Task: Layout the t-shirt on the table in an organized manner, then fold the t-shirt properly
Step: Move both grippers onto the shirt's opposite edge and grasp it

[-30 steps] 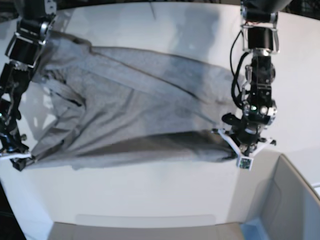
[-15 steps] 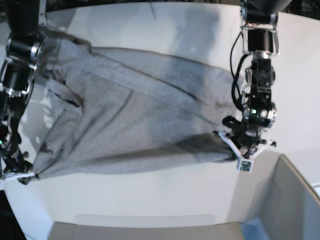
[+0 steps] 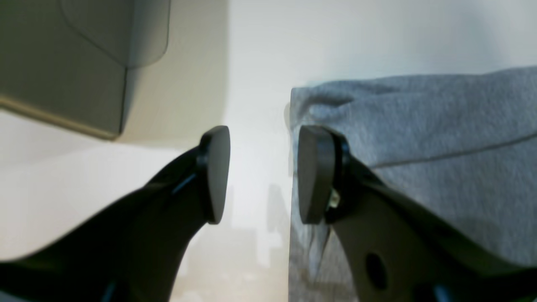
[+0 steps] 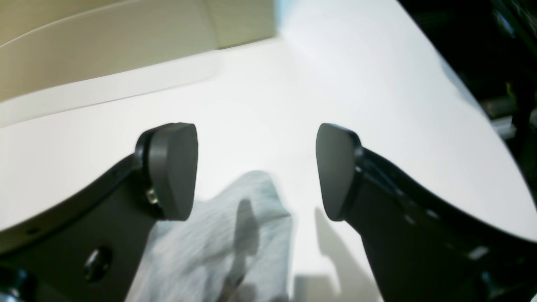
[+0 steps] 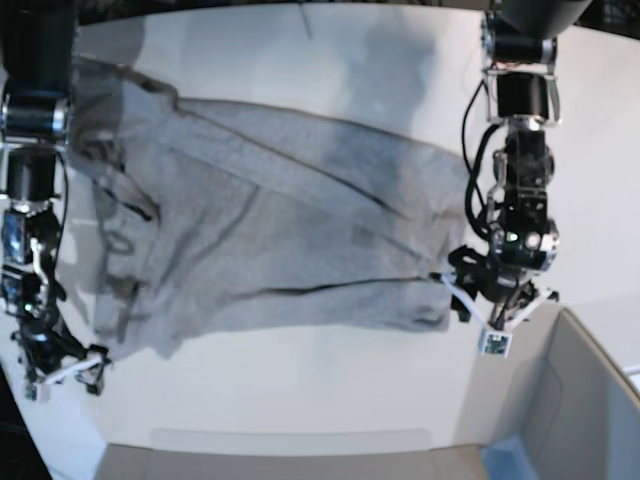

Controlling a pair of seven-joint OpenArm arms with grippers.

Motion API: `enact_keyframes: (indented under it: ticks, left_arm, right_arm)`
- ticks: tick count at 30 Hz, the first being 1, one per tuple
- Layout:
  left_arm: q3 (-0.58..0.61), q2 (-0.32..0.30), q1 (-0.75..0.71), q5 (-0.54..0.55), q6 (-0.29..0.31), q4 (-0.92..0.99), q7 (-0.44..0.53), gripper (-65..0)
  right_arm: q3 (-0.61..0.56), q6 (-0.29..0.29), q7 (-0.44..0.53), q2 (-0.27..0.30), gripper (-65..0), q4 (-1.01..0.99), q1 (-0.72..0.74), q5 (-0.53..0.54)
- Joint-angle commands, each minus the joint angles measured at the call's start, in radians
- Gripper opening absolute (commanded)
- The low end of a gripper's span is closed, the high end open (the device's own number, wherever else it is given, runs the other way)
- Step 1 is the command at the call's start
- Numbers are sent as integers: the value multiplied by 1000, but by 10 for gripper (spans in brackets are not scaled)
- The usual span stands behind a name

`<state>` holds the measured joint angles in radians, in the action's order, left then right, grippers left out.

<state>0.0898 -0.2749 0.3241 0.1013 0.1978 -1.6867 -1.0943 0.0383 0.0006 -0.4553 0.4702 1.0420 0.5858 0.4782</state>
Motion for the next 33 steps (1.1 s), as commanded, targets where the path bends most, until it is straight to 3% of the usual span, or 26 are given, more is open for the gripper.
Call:
enact_keyframes:
  ticks: [1, 5, 10, 13, 16, 21, 27, 33]
  left_arm:
    - [1, -5, 0, -2, -4, -52, -7, -394]
    - [3, -5, -92, -2, -2, -183, -74, -394]
    - [3, -4, -188, -2, -2, -229, -76, -394]
    - [3, -4, -227, 2, -2, -241, -77, -394]
    - [3, -4, -276, 2, -2, -290, -77, -394]
    - [6, 21, -313, 4, -2, -316, -74, -394]
    - [6, 38, -337, 4, -2, -318, -73, -419]
    - [6, 38, -342, 4, -2, -318, -73, -432]
  right_arm:
    - [4, 12, -26, 8, -218, 91, -16, 9]
    - [5, 8, -323, 5, -218, 472, -217, 9]
    - [12, 5, -653, 5, -218, 811, -395, 0]
    - [12, 5, -675, 5, -218, 883, -501, -97]
    - [13, 5, -675, 0, -218, 953, -591, -281]
    - [5, 5, -673, -70, -218, 983, -653, -502]
    - [5, 16, -673, -77, -218, 958, -674, -540]
    - [-58, 16, -672, -72, -218, 820, -585, -540]
